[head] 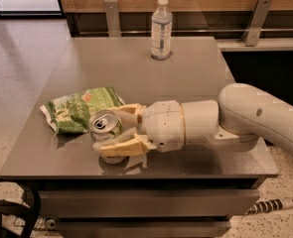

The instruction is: Move 7up can near blue plastic bottle

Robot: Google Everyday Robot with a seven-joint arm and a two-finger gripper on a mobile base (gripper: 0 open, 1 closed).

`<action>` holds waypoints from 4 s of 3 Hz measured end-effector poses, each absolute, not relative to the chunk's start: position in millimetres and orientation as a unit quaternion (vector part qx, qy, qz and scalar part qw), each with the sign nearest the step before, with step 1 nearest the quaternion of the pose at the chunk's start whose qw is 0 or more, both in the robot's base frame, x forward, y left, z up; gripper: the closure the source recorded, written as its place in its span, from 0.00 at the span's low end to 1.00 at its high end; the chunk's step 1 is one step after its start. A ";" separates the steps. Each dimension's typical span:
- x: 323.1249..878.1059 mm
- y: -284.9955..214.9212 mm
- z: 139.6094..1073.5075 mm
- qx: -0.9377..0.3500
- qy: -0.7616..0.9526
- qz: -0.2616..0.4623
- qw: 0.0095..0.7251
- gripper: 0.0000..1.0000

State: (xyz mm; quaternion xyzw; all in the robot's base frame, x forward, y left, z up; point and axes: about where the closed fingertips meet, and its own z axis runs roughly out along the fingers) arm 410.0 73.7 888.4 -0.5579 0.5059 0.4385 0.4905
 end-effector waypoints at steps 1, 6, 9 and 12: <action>408.8 75.6 889.3 -0.560 0.504 0.439 0.490 1.00; 600.3 25.7 950.5 -0.421 0.634 0.408 0.505 1.00; 697.0 44.5 946.5 -0.377 0.666 0.356 0.536 1.00; 762.1 56.1 946.2 -0.317 0.652 0.296 0.622 1.00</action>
Offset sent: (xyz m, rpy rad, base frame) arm -0.0012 0.0019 0.0009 -0.0012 -0.0022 0.0041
